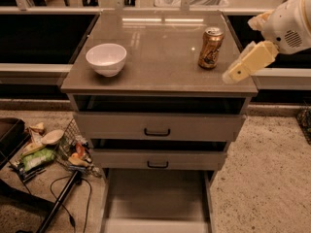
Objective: Place orange can into bottom drawer
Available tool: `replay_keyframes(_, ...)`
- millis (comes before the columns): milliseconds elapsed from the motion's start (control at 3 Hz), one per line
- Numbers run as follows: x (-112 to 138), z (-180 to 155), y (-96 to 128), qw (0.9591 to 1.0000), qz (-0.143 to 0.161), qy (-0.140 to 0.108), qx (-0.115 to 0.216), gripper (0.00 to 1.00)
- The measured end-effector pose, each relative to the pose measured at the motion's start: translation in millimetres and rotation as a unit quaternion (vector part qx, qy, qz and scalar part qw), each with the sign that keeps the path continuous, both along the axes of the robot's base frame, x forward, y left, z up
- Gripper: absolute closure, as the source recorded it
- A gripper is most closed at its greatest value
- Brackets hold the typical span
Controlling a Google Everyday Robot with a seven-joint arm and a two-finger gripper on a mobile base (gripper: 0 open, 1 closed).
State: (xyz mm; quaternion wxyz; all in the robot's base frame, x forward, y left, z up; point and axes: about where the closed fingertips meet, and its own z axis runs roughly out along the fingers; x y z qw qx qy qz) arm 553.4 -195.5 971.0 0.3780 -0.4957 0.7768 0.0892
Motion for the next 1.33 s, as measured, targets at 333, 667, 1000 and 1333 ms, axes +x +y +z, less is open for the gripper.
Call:
replay_keyframes(333,69.9,3.8,-3.7,0.9915,-0.008,-0.043,0.123,0.0)
replay_keyframes(667,121.3,-7.4,-5.4,0.9794,-0.018,-0.071,0.188,0.0)
replay_keyframes(1000,176.1,-33.7,4.5,0.9633,-0.031,-0.088,0.252,0.0)
replay_keyframes(1333,199.3,-45.6,16.0,0.9561,-0.035,-0.094,0.276,0.0)
